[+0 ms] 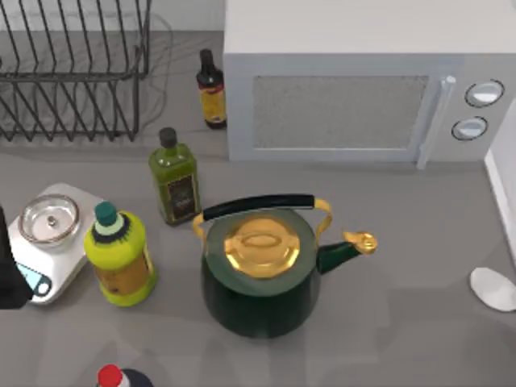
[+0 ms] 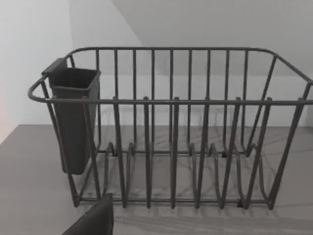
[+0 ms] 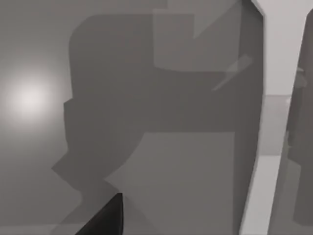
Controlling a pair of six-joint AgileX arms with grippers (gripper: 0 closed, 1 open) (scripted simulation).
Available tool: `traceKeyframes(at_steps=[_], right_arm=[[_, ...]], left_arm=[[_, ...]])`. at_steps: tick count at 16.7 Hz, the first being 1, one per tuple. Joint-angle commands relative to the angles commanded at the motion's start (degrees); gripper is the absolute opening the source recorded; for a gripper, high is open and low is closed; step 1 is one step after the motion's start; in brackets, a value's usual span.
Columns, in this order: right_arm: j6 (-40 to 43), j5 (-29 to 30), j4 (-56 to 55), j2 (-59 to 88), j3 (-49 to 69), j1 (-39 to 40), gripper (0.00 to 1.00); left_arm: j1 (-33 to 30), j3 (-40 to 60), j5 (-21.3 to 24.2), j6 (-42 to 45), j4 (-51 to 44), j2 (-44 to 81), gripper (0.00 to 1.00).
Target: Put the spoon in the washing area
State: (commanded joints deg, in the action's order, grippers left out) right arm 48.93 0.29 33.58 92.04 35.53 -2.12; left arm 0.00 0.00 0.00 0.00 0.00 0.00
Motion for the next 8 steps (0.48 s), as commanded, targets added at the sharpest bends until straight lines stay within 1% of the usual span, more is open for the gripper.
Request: traceKeyframes(at_steps=[8], right_arm=[[0.0,0.0,0.0,0.0,0.0,0.0,0.40]], left_arm=[[0.0,0.0,0.0,0.0,0.0,0.0,1.00]])
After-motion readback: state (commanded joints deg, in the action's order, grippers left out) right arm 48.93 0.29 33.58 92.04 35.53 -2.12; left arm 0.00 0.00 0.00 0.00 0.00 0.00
